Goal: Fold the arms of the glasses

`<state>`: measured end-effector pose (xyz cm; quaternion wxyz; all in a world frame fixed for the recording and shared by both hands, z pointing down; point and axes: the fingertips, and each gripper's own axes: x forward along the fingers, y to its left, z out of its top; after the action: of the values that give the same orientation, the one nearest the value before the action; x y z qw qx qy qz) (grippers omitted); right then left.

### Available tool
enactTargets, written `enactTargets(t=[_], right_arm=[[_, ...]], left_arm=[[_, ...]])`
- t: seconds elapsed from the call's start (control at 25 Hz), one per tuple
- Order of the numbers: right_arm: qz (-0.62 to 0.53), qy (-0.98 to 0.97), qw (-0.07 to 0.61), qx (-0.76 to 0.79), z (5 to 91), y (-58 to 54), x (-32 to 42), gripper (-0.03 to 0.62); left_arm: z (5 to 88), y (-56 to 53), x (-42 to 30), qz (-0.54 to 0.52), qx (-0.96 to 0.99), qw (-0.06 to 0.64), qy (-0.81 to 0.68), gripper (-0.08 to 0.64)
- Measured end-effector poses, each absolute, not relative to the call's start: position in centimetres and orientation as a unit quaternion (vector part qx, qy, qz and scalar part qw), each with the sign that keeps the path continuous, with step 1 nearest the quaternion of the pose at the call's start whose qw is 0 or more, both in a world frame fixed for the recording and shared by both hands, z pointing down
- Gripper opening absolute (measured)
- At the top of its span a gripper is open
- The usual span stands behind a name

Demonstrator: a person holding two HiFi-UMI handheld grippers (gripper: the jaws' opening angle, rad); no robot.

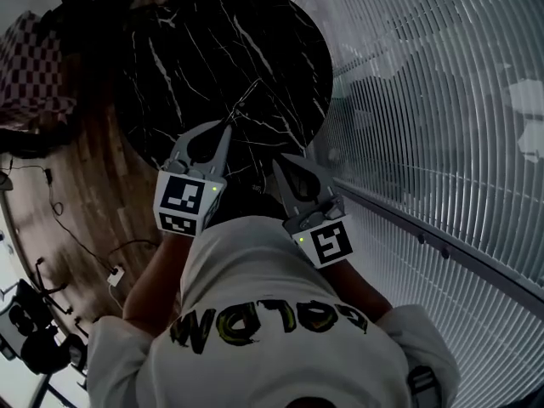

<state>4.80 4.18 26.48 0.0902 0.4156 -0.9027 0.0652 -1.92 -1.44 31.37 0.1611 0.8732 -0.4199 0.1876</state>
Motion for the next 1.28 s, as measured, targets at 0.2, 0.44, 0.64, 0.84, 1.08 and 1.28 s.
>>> enactTargets(t=[0.2, 0.44, 0.64, 0.84, 1.08, 1.28], right_arm=[[0.061, -0.9, 0.112, 0.417, 26.9, 4.0, 4.3, 0.002], [0.061, -0.894, 0.122, 0.428, 28.9, 3.8, 4.9, 0.002], [0.055, -0.89, 0.135, 0.432, 29.2, 3.2, 5.2, 0.002], [0.054, -0.886, 0.141, 0.439, 28.3, 2.7, 5.1, 0.002], [0.047, -0.882, 0.141, 0.448, 29.0, 2.0, 5.2, 0.002], [0.046, -0.878, 0.136, 0.456, 28.9, 1.3, 5.1, 0.002]], left_arm=[[29.3, -1.3, -1.9, 0.168, 0.873, 0.184, -0.419, 0.005], [30.1, 0.0, -1.2, 0.168, 0.877, 0.197, -0.405, 0.005], [29.9, 0.6, -1.1, 0.164, 0.879, 0.21, -0.395, 0.005], [28.9, 1.0, -1.2, 0.157, 0.881, 0.23, -0.383, 0.005], [30.0, 1.7, -0.8, 0.161, 0.881, 0.25, -0.369, 0.005], [30.0, 2.5, -0.2, 0.162, 0.884, 0.26, -0.352, 0.005]])
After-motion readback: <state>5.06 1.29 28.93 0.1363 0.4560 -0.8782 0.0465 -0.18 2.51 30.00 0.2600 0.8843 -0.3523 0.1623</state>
